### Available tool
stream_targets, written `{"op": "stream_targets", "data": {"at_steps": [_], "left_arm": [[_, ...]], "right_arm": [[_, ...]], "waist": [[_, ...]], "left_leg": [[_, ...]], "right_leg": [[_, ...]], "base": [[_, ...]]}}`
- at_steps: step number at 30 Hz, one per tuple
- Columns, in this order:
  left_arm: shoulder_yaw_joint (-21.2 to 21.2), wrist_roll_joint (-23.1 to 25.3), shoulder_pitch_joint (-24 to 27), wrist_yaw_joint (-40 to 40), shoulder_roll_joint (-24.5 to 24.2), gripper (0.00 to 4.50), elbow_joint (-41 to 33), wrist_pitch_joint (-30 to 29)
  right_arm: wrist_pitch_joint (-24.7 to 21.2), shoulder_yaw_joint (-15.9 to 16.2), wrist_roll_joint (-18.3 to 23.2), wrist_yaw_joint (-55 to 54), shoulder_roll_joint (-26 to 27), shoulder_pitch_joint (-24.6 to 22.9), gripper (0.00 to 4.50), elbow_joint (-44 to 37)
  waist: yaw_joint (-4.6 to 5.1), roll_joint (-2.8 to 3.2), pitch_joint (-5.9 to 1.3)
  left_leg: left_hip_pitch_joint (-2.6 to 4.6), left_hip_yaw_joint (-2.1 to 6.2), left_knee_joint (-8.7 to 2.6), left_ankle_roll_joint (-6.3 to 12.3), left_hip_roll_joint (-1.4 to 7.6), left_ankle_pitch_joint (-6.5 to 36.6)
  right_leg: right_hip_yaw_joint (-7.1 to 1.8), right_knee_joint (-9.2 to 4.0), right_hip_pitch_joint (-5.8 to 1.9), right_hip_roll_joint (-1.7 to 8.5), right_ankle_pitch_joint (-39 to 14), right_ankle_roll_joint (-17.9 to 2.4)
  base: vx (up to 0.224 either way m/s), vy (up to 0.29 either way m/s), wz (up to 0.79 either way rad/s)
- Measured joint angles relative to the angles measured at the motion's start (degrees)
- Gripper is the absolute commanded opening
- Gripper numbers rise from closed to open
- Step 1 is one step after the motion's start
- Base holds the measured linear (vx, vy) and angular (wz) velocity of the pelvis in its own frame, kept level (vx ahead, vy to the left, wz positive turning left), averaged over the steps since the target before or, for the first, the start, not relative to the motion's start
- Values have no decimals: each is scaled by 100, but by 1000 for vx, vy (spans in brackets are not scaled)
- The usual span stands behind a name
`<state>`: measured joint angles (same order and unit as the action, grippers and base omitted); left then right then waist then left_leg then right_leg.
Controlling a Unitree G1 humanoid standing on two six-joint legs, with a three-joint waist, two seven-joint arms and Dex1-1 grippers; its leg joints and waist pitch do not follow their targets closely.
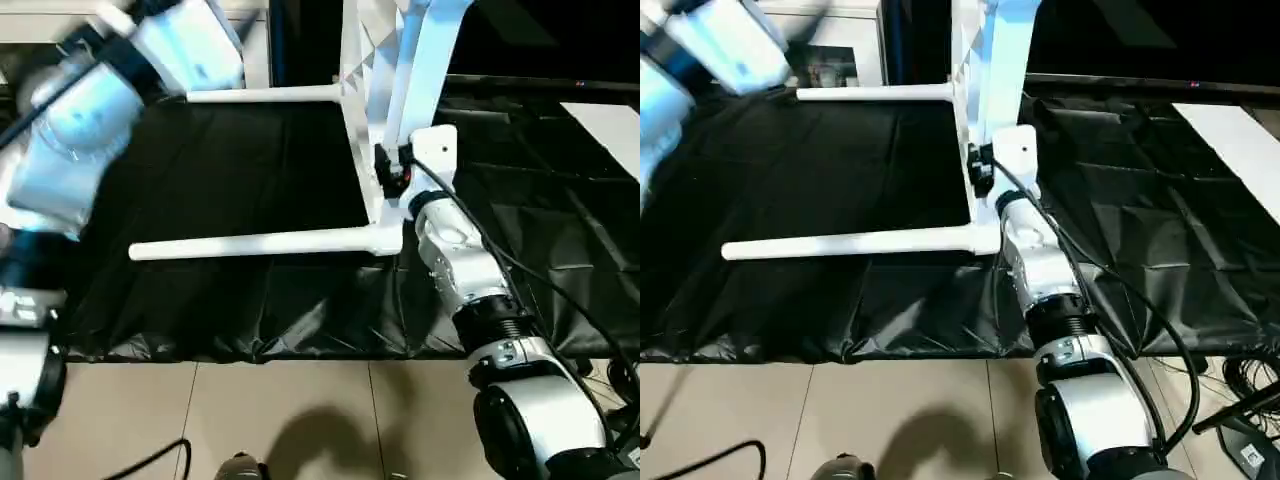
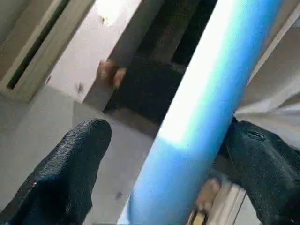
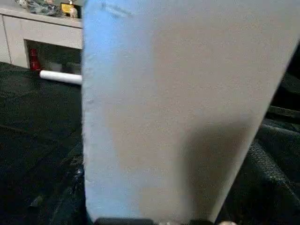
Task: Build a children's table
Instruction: Flip table
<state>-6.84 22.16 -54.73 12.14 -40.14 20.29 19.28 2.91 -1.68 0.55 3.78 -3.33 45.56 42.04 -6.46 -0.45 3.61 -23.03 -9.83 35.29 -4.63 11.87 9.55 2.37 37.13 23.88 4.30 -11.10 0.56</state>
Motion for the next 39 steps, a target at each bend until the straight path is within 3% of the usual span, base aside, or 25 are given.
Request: {"op": "stream_targets", "data": {"at_steps": [2,9,15,23,28,32,36,39], "left_arm": [[68,14,-39,-56,-44,450,207,-52],[158,1,-61,-40,-6,370,373,-20],[145,-79,-59,2,79,317,370,66],[138,-65,-48,195,87,269,349,19],[174,-124,-21,333,67,259,189,-171],[394,-407,6,455,58,250,19,-379],[1035,-1177,188,578,252,248,-353,-871],[1490,-1842,466,585,430,246,-641,-1218]], "right_arm": [[36,9,0,67,0,42,304,110],[163,-15,-2,158,-20,186,232,383],[282,-104,3,151,-85,386,200,738],[409,-119,-19,164,-180,493,193,898],[423,-120,-2,401,-417,659,193,996],[423,-113,78,751,-699,890,193,868],[374,-69,110,1374,-1358,1331,193,258],[227,-36,66,1690,-1776,1794,193,-189]], "waist": [[3,0,0],[-2,1,1],[4,11,7],[-10,36,22],[-19,99,60],[-21,158,70],[-93,204,64],[-175,197,62]], "left_leg": [[0,0,0,0,0,0],[-2,0,0,0,0,0],[-4,-1,0,0,0,0],[-10,-3,0,1,0,0],[-17,-11,0,9,-3,-5],[-70,-15,0,28,-3,-16],[-192,-28,33,97,-11,-51],[-194,-40,52,116,-3,-38]], "right_leg": [[0,0,1,0,0,0],[0,-2,2,0,-2,-3],[-1,0,8,0,-2,-5],[-1,-1,12,0,-4,-8],[-7,-2,17,5,-4,-8],[-8,7,74,3,-6,-12],[-15,64,203,11,-9,-16],[0,93,208,-1,-26,-42]], "base": [[0,0,0],[0,0,0],[0,0,0],[0,0,0],[0,0,0],[0,0,0],[0,0,0],[0,0,0]]}}
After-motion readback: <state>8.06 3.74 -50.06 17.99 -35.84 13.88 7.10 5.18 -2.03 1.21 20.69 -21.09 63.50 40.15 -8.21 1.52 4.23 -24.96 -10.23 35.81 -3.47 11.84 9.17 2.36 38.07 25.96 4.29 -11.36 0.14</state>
